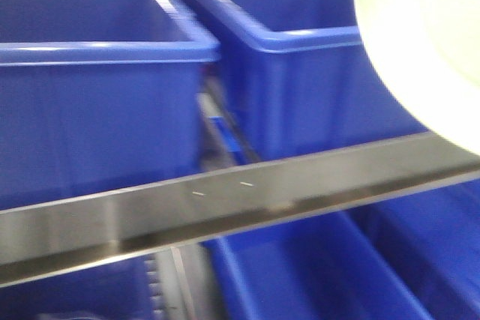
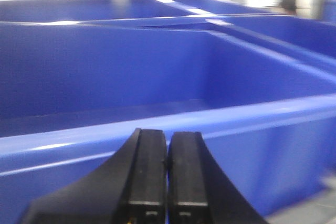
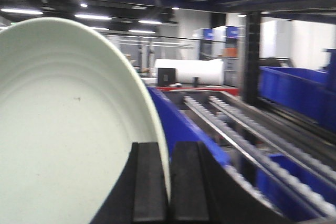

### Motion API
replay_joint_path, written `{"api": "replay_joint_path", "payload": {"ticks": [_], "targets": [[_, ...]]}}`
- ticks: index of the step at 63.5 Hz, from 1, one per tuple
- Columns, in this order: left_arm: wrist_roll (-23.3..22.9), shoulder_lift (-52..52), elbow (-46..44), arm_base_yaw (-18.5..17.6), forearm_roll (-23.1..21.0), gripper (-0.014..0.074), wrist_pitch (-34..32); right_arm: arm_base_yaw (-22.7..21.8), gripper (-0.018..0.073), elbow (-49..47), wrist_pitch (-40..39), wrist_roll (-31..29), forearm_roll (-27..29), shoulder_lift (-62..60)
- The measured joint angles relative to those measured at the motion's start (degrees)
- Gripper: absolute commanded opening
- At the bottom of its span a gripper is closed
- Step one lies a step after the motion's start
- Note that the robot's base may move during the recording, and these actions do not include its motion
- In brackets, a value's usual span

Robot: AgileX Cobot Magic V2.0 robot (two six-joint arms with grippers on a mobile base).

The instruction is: Place green plate on second shelf with right arm

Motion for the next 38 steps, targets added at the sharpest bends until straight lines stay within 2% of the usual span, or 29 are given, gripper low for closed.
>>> {"api": "replay_joint_path", "payload": {"ticks": [38], "targets": [[0.0, 0.0, 0.0, 0.0, 0.0, 0.013, 0.0, 0.0, 0.0053, 0.0, 0.0, 0.0, 0.0, 0.0]]}}
